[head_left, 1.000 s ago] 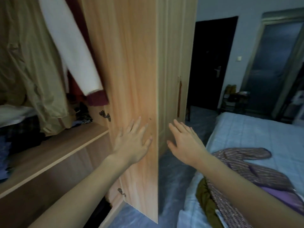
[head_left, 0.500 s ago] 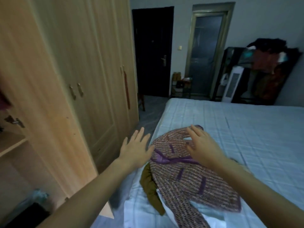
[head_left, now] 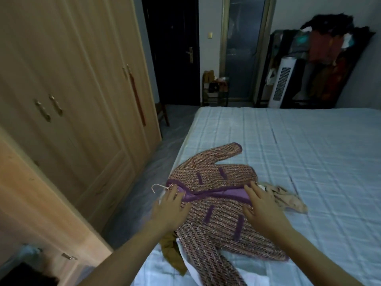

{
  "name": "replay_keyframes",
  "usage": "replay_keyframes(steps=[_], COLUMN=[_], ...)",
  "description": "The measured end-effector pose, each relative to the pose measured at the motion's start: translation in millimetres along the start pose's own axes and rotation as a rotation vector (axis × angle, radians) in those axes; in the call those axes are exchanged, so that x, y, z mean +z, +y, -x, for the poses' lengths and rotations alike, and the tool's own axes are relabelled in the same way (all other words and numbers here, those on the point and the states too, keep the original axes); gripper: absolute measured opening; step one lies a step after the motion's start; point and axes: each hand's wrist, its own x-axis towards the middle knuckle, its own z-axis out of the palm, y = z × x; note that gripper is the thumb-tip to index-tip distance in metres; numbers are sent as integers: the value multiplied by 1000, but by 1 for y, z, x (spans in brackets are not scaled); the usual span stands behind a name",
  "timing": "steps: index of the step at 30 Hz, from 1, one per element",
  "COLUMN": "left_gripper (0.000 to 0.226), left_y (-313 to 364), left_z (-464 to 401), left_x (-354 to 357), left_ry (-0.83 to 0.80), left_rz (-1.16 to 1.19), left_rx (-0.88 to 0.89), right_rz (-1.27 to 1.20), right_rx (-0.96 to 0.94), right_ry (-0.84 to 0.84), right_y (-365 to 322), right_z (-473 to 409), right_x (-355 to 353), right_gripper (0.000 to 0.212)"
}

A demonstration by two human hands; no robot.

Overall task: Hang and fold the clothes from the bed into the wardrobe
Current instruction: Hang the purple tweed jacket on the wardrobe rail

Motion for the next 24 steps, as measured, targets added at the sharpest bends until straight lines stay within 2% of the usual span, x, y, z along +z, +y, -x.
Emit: replay_keyframes(steps=[10,14,18,24], left_gripper=[67,69,68,75], left_y=[-40,-55,-77,-123], left_z=[-146,-197,-239,-291], left_x=[39,54,84,174], left_ry=[-154,-142,-215,-205], left_rz=[81,139,314,365], left_rx=[-113,-146,-263,-389], right_rz=[-17,-6,11,33], right_rx=[-30,-36,-73,-160], right_ry=[-89,-141,-257,-458], right_y=[-2,-4,-2,9], right_z=[-132,-187,-231,-288], right_x=[66,101,150,246], right_gripper=[69,68,73,85])
